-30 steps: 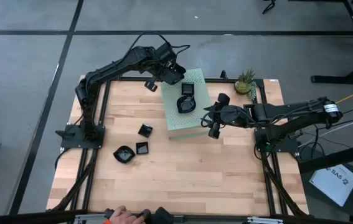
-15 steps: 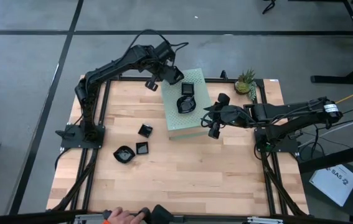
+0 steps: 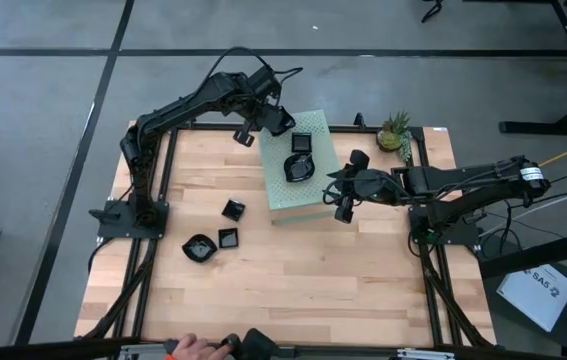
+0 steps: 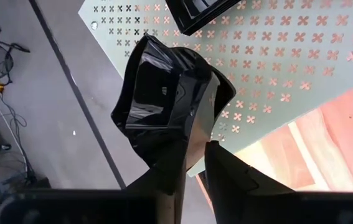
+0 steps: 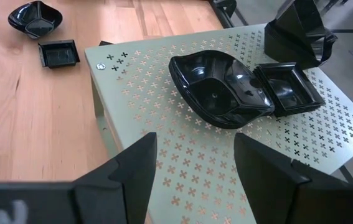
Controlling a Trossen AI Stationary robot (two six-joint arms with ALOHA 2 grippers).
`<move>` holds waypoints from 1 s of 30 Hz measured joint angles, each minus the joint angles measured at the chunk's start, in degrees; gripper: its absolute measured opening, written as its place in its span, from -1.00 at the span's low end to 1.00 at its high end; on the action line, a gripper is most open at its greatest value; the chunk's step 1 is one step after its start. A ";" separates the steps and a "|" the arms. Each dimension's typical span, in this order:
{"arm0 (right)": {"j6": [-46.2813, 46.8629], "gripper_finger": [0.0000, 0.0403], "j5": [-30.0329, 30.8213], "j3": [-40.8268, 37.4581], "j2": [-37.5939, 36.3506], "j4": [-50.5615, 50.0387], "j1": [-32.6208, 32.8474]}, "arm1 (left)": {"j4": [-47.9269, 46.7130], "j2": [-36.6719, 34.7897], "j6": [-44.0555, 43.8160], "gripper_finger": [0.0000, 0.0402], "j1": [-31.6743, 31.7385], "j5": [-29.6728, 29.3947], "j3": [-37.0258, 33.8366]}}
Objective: Pick & Place Mini shaped plates
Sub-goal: Stack the black distorted square plate on top of the black distorted square plates on the shelf
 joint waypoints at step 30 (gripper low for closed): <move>-0.11 0.05 0.03 0.00 0.00 1.87 -0.76 | -1.02 0.28 -1.36 -0.99 0.93 5.77 -0.02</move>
